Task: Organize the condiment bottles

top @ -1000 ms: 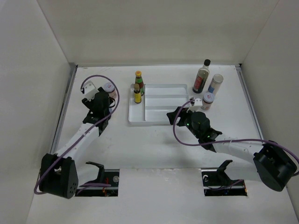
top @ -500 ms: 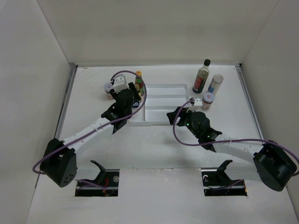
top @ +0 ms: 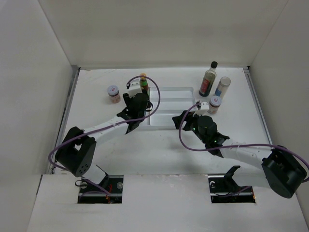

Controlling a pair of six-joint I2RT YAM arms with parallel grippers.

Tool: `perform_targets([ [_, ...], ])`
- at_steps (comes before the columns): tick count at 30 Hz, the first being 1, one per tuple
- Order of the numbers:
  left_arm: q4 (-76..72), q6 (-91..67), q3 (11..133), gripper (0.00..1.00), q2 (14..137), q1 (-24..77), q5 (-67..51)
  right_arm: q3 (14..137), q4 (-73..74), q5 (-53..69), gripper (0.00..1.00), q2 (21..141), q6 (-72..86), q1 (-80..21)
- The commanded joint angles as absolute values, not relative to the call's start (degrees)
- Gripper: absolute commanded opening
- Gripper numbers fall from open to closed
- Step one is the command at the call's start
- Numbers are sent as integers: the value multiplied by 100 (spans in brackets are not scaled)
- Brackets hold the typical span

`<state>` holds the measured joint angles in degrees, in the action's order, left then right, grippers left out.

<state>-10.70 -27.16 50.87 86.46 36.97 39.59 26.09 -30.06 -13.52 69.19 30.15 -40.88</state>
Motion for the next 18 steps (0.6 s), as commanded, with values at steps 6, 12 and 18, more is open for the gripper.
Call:
perform_targets([
  [6,-1696,-2707,5089,67,8263,3775,4104,2786,-3173,-1441,78,6970,2927,-4082],
  [12,-1565,-2654,5010,75,7411,3696,4210,2795,-3164,-1441,80,6970,2927,-4082],
  [18,-1319,-2829,4834,77,6943,2827,4097,2795,-3155,-1441,81,6909,2927,-4082],
])
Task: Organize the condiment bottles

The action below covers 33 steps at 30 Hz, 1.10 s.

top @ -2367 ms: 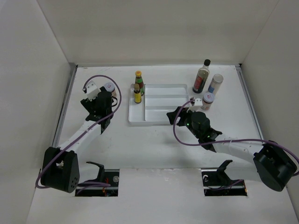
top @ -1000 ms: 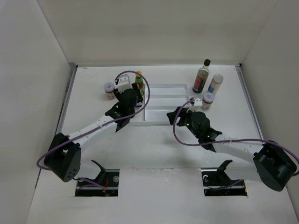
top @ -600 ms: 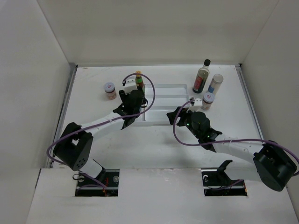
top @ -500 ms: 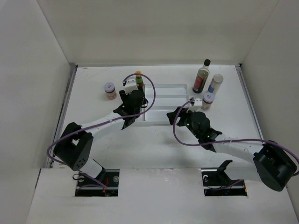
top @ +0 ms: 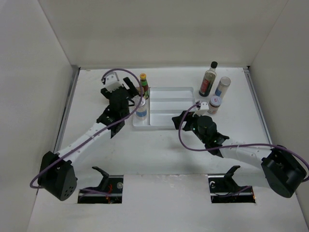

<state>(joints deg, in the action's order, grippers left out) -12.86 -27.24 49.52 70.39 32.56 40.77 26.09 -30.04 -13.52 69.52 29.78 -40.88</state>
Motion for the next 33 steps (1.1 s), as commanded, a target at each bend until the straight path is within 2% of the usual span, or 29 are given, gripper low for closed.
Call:
perform_targets([
  [1,-1275,-2908,4843,77,7030,2608,3974,2795,-3155,-1441,81,6891,2927,-4082],
  [8,-801,-3243,5641,77,8347,1429,2998,2786,-3207,-1450,82,6943,2927,-4100],
  [17,-484,-3129,6714,76,9807,1060,2822,2847,-3191,-1450,83,7181,2900,-4109],
  [24,-395,-3129,6873,73,10256,848,2760,2856,-3164,-1450,83,7172,2900,-4118],
  [27,-343,-3120,6996,69,10415,839,2716,2830,-3234,-1450,84,7198,2900,-4118],
  [31,-396,-3129,7013,54,10468,839,2654,2857,-3190,-1450,84,7207,2892,-4118],
  [33,-396,-3120,7014,53,10477,830,2602,2821,-3234,-1450,84,7189,2892,-4118],
])
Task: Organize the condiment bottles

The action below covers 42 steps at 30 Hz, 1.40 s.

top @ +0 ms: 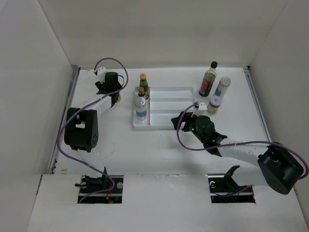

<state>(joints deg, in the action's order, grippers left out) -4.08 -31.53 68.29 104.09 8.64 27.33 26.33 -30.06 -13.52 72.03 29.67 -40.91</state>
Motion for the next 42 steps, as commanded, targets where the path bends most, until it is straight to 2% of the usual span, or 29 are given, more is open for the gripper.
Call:
perform_targets([
  [1,-396,-3138,6979,55,10468,813,2584,2830,-3208,-1450,84,7198,2892,-4118],
  [5,-378,-3164,6952,71,10608,813,2558,2813,-3234,-1450,84,7119,2892,-4118],
  [7,-404,-3173,6900,74,10609,813,2558,2812,-3234,-1459,84,7163,2892,-4118],
  [23,-914,-3234,6302,73,9660,1050,2936,2865,-3225,-1459,84,7189,2865,-4152],
  [29,-687,-3173,6626,76,10001,1050,2760,2865,-3217,-1459,84,7172,2856,-4153],
  [36,-501,-3164,6961,72,10459,1006,2707,2865,-3199,-1459,84,7207,2856,-4153],
  [42,-536,-3146,6987,52,10529,945,2672,2865,-3217,-1459,84,7233,2856,-4153],
])
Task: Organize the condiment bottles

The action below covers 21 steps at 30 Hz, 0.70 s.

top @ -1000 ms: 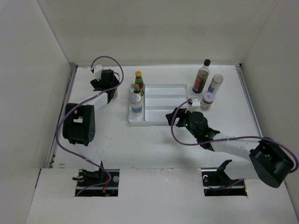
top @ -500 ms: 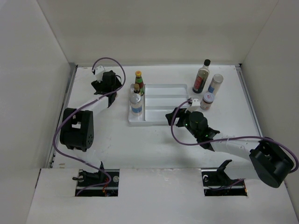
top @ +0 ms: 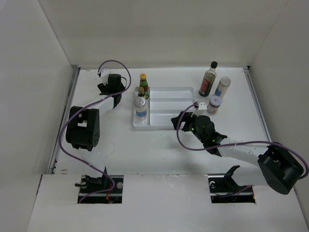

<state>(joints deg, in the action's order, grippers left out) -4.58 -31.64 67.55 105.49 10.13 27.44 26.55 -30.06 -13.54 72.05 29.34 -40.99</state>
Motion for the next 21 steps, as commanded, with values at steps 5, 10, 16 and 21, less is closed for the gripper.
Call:
perform_targets([
  [5,-817,-3182,6610,32,9943,980,2733,2865,-3225,-1459,84,7216,2856,-4153],
  [10,-1072,-3138,6101,31,8467,1313,3058,2857,-3234,-1459,84,7181,2856,-4153],
  [16,-1187,-2980,5792,31,6892,1989,3226,2778,-3252,-1538,84,6988,2865,-4144],
  [21,-1265,-2690,5757,31,6241,3070,3234,2663,-3287,-1617,83,6707,2883,-4144],
])
